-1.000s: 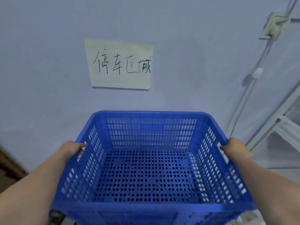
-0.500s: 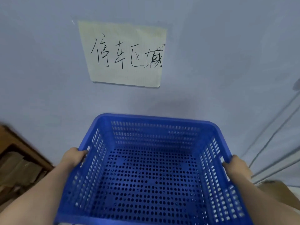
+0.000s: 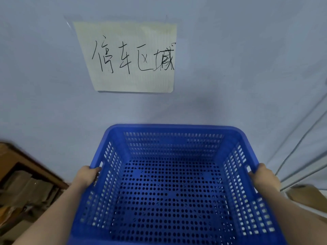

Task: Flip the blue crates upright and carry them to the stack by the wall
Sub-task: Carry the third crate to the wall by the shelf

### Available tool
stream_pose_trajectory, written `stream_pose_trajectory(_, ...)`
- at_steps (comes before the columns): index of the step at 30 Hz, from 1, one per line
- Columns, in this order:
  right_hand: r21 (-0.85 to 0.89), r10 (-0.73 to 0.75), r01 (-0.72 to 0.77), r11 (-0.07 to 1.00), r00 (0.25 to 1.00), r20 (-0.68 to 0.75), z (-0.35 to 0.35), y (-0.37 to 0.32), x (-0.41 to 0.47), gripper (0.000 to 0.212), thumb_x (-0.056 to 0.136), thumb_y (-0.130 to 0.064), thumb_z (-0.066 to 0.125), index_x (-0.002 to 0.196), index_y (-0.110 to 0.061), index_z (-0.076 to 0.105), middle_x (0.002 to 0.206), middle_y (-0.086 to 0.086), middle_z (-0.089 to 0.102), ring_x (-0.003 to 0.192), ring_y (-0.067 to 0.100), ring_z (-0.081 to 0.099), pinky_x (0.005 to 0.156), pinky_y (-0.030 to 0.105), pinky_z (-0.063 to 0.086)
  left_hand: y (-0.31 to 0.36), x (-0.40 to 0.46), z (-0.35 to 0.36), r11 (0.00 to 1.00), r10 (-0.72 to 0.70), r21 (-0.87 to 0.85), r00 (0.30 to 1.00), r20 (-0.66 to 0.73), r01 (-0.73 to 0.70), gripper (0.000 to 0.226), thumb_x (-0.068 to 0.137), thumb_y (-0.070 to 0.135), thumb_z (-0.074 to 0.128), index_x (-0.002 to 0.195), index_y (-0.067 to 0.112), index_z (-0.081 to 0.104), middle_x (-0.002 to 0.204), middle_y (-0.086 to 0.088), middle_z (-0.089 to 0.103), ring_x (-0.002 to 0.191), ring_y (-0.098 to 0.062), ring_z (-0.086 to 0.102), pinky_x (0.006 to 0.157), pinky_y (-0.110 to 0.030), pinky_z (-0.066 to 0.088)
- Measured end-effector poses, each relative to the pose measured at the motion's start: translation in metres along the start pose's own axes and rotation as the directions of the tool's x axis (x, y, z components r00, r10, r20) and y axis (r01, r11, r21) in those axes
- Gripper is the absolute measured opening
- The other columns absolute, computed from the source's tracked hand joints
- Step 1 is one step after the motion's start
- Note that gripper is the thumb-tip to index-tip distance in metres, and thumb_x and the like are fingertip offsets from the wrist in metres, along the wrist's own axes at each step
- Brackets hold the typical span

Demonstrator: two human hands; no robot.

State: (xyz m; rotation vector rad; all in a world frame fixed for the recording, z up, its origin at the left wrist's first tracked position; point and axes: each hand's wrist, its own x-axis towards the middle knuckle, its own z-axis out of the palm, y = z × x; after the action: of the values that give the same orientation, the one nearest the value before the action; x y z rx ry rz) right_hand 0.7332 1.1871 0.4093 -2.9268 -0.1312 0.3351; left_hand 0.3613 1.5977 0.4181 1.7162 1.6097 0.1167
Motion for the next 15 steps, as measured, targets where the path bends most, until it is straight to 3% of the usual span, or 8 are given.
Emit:
stream_pose_trajectory(3, -0.023, -0.007, 0.009, 1.000, 0.998, 0.070, -0.007, 0.007, 0.000, 0.026, 0.090, -0.030, 0.055, 0.100, -0.008, 0.045, 0.087, 0.011, 0.053, 0.077, 0.029, 0.053, 0.073, 0.036, 0.049, 0.001, -0.003, 0.002, 1.000, 0.002, -0.012, 0.999, 0.034, -0.001, 0.034, 0.090, 0.015, 0.057, 0.060, -0.001, 0.055, 0.052, -0.015, 0.052, 0.051, -0.025, 0.048, 0.055, -0.033, 0.037)
stream_pose_trajectory(6, -0.018, -0.023, 0.025, 1.000, 0.996, 0.085, -0.008, 0.010, -0.003, 0.024, 0.090, -0.029, 0.056, 0.095, -0.011, 0.040, 0.089, 0.011, 0.053, 0.079, 0.028, 0.054, 0.067, 0.034, 0.043, 0.000, -0.003, 0.000, 1.000, 0.012, -0.009, 0.999, 0.044, -0.011, 0.040, 0.090, 0.013, 0.057, 0.052, 0.001, 0.051, 0.047, -0.014, 0.051, 0.048, -0.024, 0.046, 0.054, -0.032, 0.035)
stream_pose_trajectory(10, 0.029, -0.021, 0.018, 0.999, 0.992, 0.122, -0.003, 0.014, 0.004, 0.029, 0.086, -0.028, 0.059, 0.100, -0.008, 0.047, 0.092, 0.016, 0.064, 0.081, 0.031, 0.065, 0.074, 0.039, 0.054, -0.006, -0.006, -0.002, 1.000, 0.022, 0.016, 0.996, 0.084, -0.023, 0.042, 0.091, 0.009, 0.054, 0.049, 0.001, 0.051, 0.034, -0.010, 0.047, 0.046, -0.027, 0.045, 0.052, -0.031, 0.039)
stream_pose_trajectory(15, 0.051, -0.013, 0.009, 0.999, 0.996, 0.088, -0.002, 0.012, -0.001, 0.026, 0.085, -0.028, 0.057, 0.101, -0.011, 0.045, 0.094, 0.016, 0.064, 0.081, 0.032, 0.063, 0.072, 0.037, 0.052, -0.006, -0.003, -0.003, 0.999, 0.023, 0.029, 0.995, 0.096, -0.026, 0.044, 0.091, 0.011, 0.054, 0.048, 0.000, 0.052, 0.034, -0.010, 0.050, 0.048, -0.029, 0.048, 0.054, -0.030, 0.039)
